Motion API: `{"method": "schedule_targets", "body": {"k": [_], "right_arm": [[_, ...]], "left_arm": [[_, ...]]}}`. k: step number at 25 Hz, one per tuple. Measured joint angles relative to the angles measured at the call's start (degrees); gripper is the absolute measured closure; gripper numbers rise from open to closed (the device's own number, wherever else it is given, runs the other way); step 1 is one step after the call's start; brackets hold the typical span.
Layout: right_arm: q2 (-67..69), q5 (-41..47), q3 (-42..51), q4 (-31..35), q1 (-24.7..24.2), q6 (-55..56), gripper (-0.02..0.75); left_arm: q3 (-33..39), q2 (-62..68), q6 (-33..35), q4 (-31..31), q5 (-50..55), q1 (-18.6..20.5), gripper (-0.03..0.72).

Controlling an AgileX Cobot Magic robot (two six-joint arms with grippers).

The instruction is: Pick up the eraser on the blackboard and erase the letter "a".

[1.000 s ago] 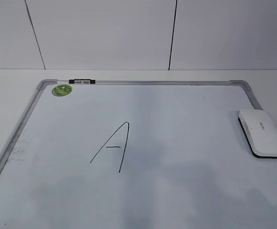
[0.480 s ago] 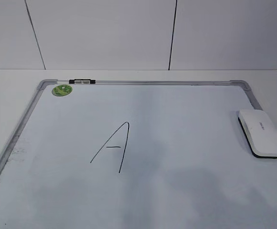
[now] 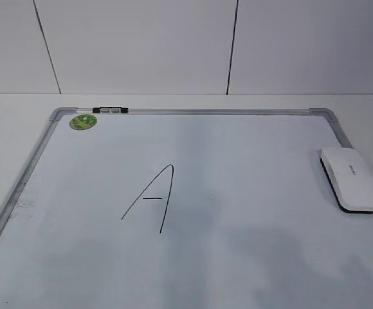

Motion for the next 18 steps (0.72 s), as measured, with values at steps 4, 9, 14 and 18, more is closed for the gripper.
{"method": "schedule_targets", "body": {"k": [4,9,14,18], "right_arm": [[0.0,0.0,0.0,0.0,-1.8,0.0,0.145],[0.0,0.0,0.0,-0.1,-2.6,0.0,0.145],[0.0,0.0,0.0,-0.1,-2.7,0.0,0.145],[0.0,0.0,0.0,-0.1,-2.7,0.0,0.145]], "left_arm": [[0.0,0.0,0.0,0.0,0.0,3.0,0.454],[0.0,0.0,0.0,0.0,0.0,6.6,0.454],[0.0,0.0,0.1,0.0,0.0,7.7,0.454],[0.0,0.0,0.1,0.0,0.0,7.7,0.454]]}}
